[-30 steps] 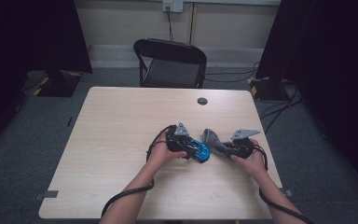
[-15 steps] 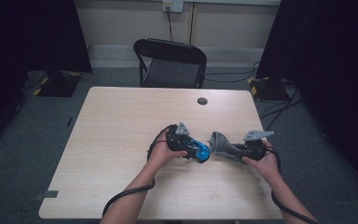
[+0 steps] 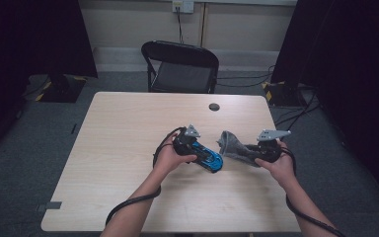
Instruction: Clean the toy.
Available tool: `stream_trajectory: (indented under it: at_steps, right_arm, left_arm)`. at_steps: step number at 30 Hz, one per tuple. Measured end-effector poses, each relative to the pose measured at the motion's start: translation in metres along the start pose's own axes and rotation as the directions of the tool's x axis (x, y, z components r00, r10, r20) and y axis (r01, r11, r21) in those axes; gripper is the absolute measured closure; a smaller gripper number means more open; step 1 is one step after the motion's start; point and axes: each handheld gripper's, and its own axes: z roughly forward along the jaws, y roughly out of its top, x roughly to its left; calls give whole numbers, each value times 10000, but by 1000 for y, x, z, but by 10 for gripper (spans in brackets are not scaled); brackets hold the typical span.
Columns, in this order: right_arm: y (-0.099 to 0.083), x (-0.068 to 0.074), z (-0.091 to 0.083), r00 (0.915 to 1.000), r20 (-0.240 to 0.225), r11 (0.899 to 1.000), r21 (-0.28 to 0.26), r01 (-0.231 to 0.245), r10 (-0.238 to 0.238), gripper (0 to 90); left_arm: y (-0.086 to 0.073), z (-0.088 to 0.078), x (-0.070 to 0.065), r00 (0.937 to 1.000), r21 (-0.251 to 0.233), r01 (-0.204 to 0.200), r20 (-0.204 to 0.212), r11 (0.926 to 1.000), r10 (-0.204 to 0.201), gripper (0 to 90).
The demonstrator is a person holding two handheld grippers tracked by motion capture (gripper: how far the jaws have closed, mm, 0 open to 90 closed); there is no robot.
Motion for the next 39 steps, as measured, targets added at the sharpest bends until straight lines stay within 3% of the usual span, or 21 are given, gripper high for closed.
stream_trajectory:
  at_steps: [7, 14, 20, 25, 29, 33, 36, 39]
  right_arm:
    - [22, 14, 14, 9986, -409, 9993, -221, 317, -326, 745]
    - [48, 43, 47, 9901, -1165, 9965, -375, 747, -786, 743]
    - [70, 74, 84, 9748, -1896, 9928, -452, 1105, -1172, 742]
    - [81, 107, 118, 9506, -2562, 9844, -269, 1740, -1750, 741]
    - [84, 131, 150, 9326, -3013, 9781, -5, 2080, -1985, 738]
    - [82, 151, 176, 9131, -3309, 9627, 439, 2671, -2382, 736]
    - [80, 162, 191, 9056, -3453, 9578, 567, 2819, -2461, 724]
    - [77, 166, 199, 9048, -3494, 9566, 673, 2836, -2437, 675]
  left_arm:
    - [-15, -49, 11, 9986, -256, 343, -391, 9991, -353, 151]
    - [-44, -103, 28, 9921, -455, 705, -1003, 9965, -748, 152]
    - [-66, -141, 35, 9850, -734, 920, -1395, 9930, -1016, 152]
    - [-77, -169, 37, 9808, -1013, 892, -1645, 9908, -1051, 152]
    - [-86, -179, 39, 9800, -1040, 907, -1674, 9904, -1074, 152]
    - [-94, -182, 42, 9789, -1054, 1049, -1642, 9889, -1214, 152]
    - [-99, -181, 42, 9794, -1049, 1111, -1571, 9883, -1268, 152]
    - [-104, -177, 42, 9809, -853, 1132, -1491, 9899, -1250, 152]
